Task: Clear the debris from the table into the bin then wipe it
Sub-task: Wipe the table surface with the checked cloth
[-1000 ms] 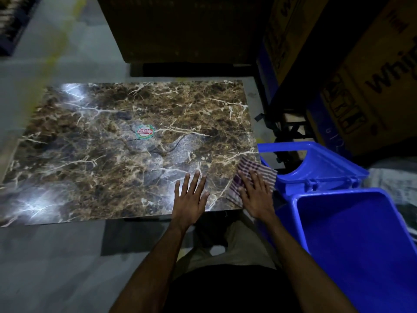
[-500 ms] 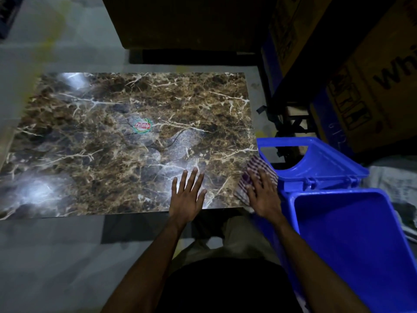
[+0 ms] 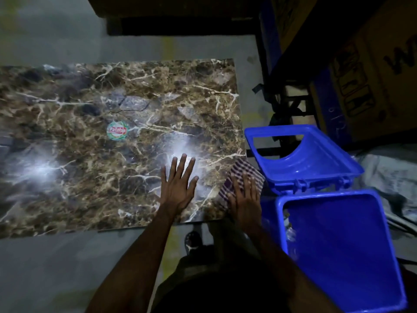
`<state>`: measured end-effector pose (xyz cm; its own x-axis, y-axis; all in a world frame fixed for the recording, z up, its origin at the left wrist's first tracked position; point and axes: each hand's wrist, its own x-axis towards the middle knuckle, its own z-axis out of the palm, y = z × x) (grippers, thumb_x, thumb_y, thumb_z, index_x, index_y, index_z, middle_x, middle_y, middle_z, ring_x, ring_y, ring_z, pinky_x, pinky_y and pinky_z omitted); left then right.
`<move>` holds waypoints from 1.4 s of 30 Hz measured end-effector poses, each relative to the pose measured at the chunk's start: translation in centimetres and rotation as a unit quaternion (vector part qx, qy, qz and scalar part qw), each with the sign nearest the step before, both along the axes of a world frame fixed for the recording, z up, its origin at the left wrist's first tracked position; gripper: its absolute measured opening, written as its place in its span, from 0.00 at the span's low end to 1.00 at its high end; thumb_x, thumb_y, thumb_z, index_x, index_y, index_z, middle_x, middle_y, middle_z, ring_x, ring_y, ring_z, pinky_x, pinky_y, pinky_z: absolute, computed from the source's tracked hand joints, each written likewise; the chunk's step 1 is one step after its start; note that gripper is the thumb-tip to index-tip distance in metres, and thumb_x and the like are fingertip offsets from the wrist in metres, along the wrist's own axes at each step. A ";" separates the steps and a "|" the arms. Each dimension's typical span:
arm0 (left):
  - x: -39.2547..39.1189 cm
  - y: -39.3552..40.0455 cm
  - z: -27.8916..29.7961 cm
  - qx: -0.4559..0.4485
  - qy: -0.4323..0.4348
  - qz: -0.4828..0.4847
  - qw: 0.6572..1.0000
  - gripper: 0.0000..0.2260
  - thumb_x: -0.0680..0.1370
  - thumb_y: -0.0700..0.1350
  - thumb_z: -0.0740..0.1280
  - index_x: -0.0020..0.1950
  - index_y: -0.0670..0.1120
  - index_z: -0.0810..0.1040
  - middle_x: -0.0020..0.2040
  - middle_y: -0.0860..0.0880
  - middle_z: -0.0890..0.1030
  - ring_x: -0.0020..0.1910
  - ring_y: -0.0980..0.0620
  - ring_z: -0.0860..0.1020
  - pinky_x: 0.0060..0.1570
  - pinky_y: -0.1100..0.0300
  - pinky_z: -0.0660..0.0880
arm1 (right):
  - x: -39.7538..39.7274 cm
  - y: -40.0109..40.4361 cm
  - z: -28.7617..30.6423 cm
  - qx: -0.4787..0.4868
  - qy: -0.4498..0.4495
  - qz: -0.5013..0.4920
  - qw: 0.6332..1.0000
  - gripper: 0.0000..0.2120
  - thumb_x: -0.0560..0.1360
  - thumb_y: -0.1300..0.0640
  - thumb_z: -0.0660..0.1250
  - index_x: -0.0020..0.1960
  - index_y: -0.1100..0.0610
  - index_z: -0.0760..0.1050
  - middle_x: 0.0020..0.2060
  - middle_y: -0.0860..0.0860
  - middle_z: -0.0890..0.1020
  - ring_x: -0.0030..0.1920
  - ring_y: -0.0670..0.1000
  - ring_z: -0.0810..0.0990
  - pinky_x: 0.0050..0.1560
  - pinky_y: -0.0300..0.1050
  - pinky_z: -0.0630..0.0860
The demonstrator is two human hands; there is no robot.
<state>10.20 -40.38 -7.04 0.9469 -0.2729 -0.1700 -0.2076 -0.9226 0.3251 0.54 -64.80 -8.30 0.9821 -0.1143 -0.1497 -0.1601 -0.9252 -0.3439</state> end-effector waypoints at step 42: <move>27.8 -9.7 -2.4 -0.111 -0.115 0.205 0.966 0.21 0.85 0.46 0.59 0.78 0.44 0.70 0.78 0.46 0.69 0.78 0.48 0.65 0.78 0.43 0.56 | 50.4 4.4 -0.4 -0.044 -0.033 0.218 0.974 0.28 0.85 0.42 0.47 0.84 0.44 0.52 0.82 0.50 0.59 0.83 0.58 0.54 0.80 0.61 0.44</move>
